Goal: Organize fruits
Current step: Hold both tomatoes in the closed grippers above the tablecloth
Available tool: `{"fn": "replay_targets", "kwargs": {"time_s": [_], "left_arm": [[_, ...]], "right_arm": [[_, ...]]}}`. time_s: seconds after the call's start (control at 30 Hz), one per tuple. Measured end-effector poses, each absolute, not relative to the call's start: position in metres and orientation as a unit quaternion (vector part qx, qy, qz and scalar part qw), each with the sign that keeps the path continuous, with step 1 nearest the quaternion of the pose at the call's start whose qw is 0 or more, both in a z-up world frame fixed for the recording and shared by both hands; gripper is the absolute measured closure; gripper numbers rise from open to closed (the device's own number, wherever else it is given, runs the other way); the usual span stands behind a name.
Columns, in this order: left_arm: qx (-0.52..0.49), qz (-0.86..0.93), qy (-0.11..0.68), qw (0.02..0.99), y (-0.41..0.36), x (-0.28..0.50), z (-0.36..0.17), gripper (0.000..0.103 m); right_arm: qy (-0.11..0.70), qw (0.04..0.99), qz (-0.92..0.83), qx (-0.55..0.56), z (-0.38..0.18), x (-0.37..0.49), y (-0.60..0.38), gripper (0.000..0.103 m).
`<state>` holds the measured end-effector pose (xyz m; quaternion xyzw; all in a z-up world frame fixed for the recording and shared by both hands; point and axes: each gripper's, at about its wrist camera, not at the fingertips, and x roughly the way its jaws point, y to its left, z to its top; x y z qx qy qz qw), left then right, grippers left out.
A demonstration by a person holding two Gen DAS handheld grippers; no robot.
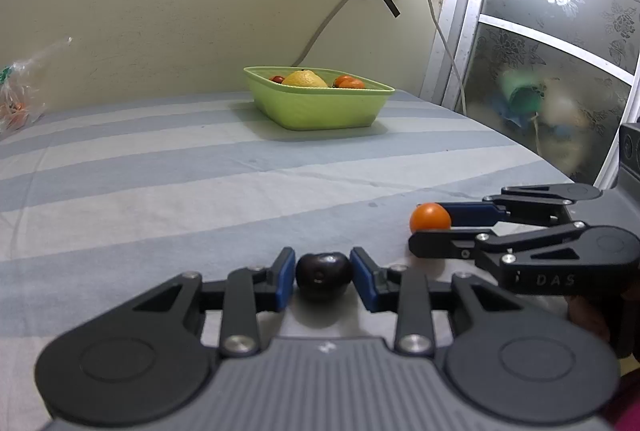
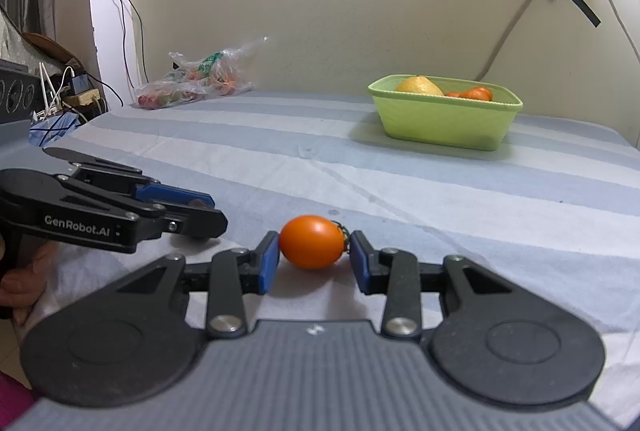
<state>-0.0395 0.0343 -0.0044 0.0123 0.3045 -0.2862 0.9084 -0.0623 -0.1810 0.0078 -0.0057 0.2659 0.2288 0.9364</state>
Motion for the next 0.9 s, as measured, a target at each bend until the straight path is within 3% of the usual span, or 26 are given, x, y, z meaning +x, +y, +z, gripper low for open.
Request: {"fn": "replay_targets", "kwargs": {"time_s": [0.9], "left_arm": [[0.008,-0.278,0.300,0.913,0.0364,-0.0401,-0.0049,0.070]], "right_arm": [[0.253,0.939,0.233,0.009,0.0083,-0.0652,-0.1865,0.062]]}}
